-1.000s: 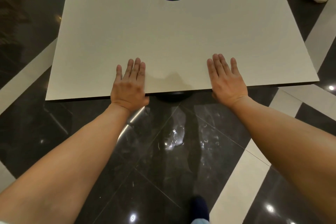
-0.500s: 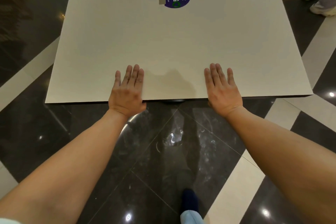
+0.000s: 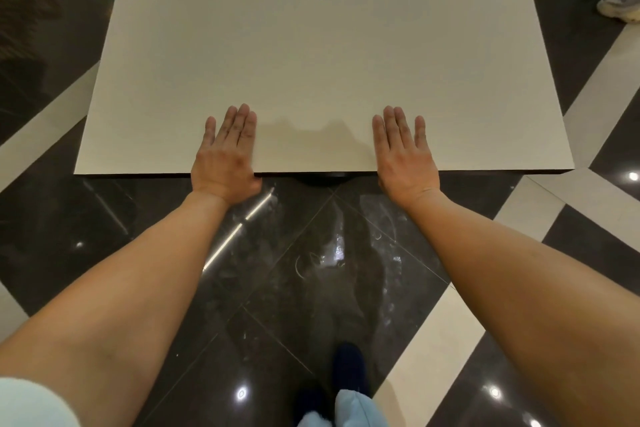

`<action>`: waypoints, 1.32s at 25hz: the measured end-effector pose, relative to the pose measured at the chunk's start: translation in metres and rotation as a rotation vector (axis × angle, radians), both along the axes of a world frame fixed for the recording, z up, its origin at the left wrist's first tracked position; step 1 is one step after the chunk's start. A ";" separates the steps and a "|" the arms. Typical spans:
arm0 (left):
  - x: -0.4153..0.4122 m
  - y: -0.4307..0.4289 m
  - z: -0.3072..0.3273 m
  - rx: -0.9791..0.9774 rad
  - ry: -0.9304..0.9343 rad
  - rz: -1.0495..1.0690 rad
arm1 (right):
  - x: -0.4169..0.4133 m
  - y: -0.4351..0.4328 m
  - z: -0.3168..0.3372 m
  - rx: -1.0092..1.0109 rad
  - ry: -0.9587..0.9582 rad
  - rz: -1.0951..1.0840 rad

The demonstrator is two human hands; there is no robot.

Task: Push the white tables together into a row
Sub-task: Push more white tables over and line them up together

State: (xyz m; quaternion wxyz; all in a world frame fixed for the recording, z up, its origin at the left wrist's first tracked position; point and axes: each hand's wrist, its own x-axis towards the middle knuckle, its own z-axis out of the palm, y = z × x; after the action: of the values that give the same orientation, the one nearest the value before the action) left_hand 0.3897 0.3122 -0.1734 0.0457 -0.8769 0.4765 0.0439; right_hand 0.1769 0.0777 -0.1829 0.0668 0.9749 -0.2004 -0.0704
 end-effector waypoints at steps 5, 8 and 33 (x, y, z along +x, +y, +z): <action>0.002 0.001 0.000 -0.009 0.036 -0.006 | 0.001 0.000 0.001 0.026 0.018 0.003; 0.003 -0.001 0.001 0.021 0.045 -0.004 | 0.002 -0.001 0.004 0.062 0.035 0.002; -0.134 -0.222 0.085 0.338 0.620 -0.009 | -0.045 -0.139 0.117 0.480 0.345 0.056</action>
State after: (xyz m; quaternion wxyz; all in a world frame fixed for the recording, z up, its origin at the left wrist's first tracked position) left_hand 0.2555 0.0899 -0.0886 0.0437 -0.7999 0.4575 0.3860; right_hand 0.1321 -0.0617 -0.0657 -0.1308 0.9416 -0.1368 -0.2785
